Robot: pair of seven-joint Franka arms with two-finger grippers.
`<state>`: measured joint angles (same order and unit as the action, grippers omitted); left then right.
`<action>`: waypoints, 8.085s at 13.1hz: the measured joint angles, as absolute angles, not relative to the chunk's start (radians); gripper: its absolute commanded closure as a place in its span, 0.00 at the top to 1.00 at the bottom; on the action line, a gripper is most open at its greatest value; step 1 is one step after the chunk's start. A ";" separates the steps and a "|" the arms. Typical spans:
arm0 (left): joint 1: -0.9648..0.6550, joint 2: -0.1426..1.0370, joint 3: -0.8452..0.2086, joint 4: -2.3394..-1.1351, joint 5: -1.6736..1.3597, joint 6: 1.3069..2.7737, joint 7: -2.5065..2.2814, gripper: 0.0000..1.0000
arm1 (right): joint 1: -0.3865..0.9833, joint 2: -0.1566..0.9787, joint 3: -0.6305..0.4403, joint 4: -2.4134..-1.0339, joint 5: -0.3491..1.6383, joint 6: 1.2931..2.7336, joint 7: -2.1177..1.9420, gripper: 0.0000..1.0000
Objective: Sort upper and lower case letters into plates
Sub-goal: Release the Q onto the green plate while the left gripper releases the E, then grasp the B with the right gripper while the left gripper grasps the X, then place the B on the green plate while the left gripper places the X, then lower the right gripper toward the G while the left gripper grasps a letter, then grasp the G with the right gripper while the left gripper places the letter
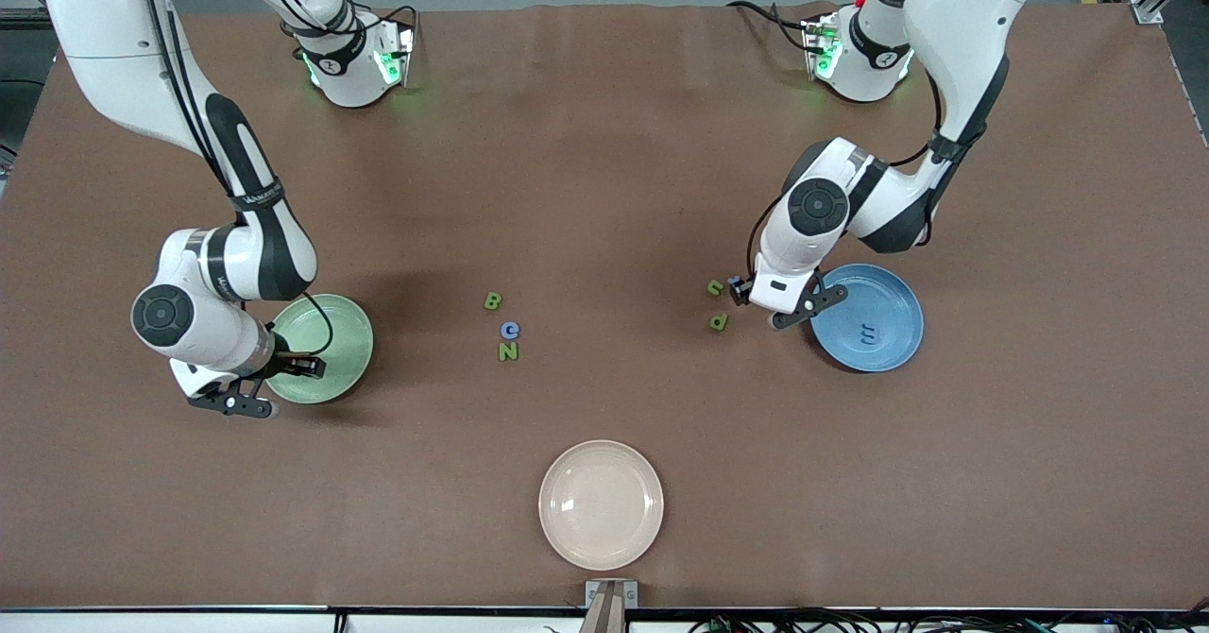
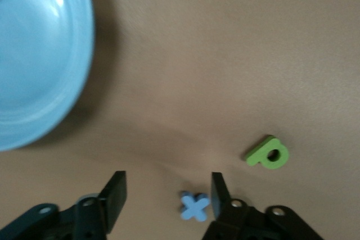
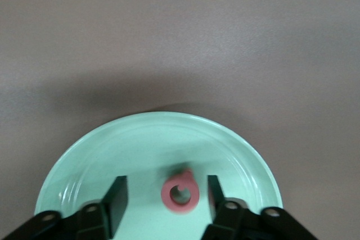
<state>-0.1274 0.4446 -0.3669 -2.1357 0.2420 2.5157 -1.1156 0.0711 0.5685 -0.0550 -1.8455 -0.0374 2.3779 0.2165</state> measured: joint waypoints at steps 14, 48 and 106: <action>-0.159 0.482 -0.362 -2.188 0.242 2.609 -1.153 0.54 | 0.453 0.420 0.058 -1.941 0.111 2.357 0.685 0.84; 0.104 0.460 -0.566 -1.974 0.354 2.239 -1.072 0.61 | 0.277 0.477 -0.097 -1.906 0.061 2.413 0.200 0.05; -0.030 0.720 -0.569 -1.750 0.457 2.253 -1.378 0.74 | 0.616 0.644 -0.067 -1.831 0.118 2.513 0.683 0.37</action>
